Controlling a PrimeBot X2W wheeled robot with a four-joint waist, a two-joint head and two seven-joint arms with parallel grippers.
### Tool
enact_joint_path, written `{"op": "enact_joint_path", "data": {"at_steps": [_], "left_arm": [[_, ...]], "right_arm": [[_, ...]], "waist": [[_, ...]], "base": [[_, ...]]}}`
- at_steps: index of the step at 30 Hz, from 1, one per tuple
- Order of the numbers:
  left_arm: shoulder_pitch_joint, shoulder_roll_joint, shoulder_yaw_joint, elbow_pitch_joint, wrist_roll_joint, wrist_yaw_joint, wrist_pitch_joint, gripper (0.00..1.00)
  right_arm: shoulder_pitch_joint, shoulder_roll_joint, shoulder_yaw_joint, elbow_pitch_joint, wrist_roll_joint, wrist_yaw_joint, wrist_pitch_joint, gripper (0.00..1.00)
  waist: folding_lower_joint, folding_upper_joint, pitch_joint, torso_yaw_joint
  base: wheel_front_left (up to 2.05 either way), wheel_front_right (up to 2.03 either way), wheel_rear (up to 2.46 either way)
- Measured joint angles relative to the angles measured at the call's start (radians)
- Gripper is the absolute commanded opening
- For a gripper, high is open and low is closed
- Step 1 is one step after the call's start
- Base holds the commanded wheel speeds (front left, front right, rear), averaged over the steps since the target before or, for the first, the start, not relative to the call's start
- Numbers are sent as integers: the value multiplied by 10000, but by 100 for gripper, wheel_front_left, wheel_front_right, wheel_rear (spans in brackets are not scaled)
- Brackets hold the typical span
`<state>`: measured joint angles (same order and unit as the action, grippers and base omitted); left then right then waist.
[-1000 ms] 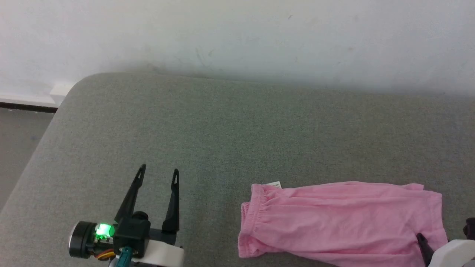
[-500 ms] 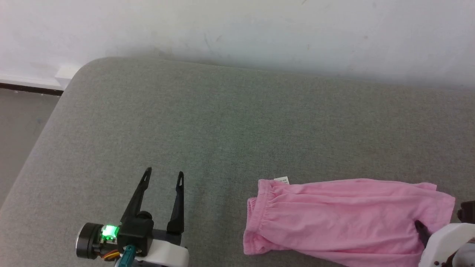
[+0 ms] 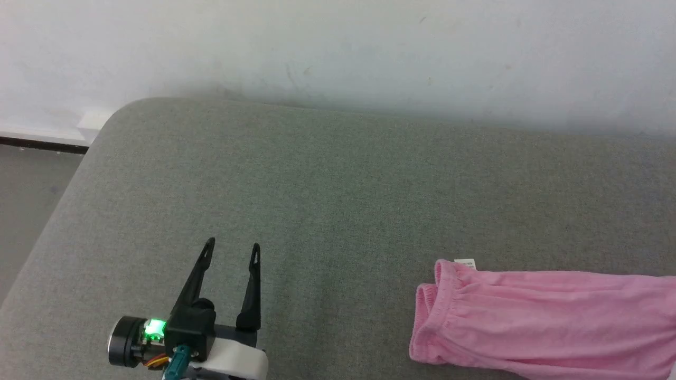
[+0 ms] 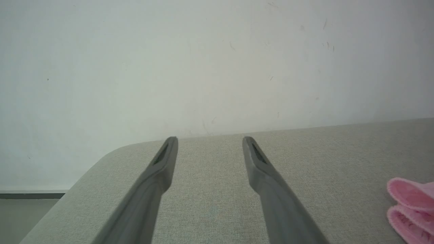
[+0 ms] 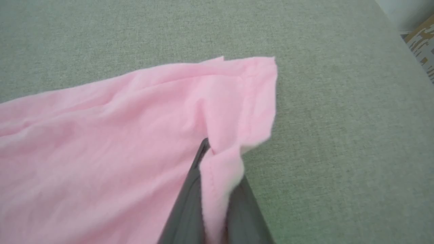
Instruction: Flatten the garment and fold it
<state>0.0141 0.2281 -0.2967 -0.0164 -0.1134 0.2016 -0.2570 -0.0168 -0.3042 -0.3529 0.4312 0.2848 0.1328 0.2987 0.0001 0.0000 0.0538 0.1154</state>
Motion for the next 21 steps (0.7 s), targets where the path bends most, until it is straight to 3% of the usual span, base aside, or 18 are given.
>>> {"op": "enact_joint_path", "data": {"at_steps": [7,21], "left_arm": [[217,-79,165,54,8,-174,0,100],[670,-203,397,81,50,-529,0,100]], "right_arm": [[28,142,-42,-663,-199,-2,305,0],[836,1601,2491,-4775,635,-12,2230,0]], "waist": [[0,0,-333,-89],[-1,0,-1039,2]], "base": [[0,0,0],[0,0,0]]}}
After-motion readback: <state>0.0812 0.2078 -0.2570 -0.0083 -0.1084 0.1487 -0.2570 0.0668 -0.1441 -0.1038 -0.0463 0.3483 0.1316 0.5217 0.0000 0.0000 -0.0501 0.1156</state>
